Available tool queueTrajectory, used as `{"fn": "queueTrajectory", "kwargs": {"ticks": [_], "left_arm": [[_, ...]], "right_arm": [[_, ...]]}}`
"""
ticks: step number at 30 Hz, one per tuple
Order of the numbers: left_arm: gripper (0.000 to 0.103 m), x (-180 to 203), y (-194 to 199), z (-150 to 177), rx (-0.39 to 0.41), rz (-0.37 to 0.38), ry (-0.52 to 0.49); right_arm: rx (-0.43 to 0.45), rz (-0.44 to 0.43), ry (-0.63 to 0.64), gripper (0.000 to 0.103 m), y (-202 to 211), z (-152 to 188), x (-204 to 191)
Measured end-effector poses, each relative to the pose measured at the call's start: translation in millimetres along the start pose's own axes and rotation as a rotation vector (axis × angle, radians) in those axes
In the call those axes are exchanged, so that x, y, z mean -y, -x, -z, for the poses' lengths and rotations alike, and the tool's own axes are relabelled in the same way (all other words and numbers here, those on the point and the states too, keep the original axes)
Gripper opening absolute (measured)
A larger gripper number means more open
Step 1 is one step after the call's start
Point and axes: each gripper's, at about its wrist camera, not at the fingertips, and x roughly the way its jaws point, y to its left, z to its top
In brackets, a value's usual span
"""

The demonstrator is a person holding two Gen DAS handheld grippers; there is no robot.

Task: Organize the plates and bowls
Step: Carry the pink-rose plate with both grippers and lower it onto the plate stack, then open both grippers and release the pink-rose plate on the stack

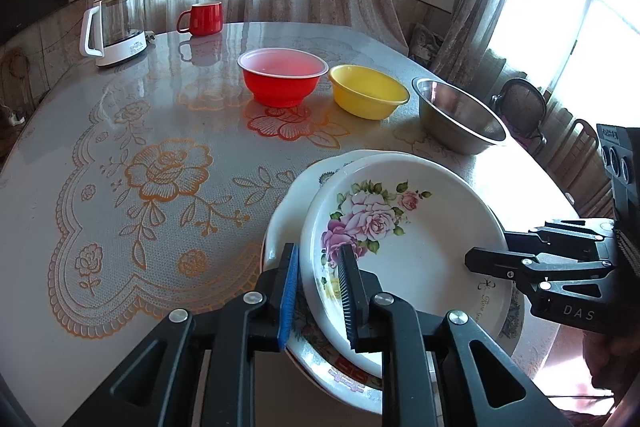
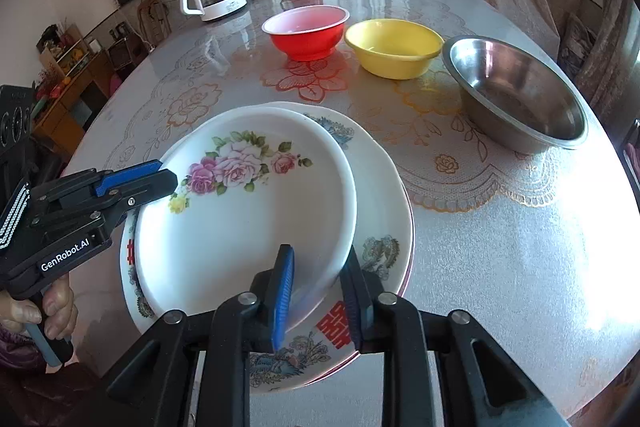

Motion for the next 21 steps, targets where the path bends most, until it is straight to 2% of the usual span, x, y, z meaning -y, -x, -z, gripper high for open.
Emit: {"fn": "queueTrajectory", "kwargs": {"ticks": [11,21], "left_arm": [[0.02,8.1,0.0,2.9,0.005,-0.054,-0.004],[0.022,18.8,-5.0,3.8,0.016,-0.113,-0.017]], "right_arm": [[0.046,-0.027,0.03,0.028,6.3,0.7,9.9],[0.076,-0.09,0.062,0.028,12.2,3.2,19.8]]}}
